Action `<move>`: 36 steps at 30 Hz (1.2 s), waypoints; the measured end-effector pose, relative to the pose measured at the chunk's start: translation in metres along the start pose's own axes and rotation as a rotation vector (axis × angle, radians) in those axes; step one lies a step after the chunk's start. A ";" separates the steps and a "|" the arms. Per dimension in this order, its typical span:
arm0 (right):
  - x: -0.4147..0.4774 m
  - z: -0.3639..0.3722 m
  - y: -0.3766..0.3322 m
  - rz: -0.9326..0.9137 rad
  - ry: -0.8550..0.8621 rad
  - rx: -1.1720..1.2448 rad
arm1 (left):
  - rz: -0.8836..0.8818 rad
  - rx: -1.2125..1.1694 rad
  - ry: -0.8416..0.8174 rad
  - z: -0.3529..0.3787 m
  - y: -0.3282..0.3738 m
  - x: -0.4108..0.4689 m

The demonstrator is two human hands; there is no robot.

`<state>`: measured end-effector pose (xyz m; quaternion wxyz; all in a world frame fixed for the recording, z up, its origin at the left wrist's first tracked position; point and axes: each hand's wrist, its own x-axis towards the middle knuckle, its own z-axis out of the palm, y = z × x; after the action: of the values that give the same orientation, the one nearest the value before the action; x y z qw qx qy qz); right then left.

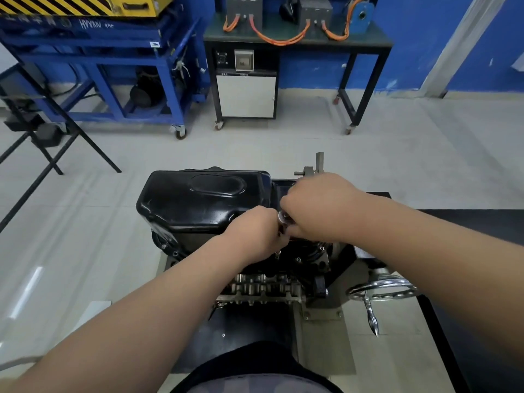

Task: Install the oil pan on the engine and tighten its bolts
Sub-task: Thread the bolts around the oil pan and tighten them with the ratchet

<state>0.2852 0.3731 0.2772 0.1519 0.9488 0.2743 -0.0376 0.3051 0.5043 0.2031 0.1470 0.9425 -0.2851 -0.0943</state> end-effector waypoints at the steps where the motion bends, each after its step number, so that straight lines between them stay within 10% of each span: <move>1: 0.001 0.000 0.002 -0.064 0.018 -0.029 | 0.023 0.013 0.020 0.000 0.001 -0.001; 36: 0.002 0.006 0.003 0.035 -0.016 -0.048 | 0.002 -0.017 0.033 0.002 0.003 -0.001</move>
<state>0.2887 0.3694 0.2725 0.1775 0.9493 0.2571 -0.0361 0.3027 0.5019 0.2026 0.1596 0.9424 -0.2827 -0.0812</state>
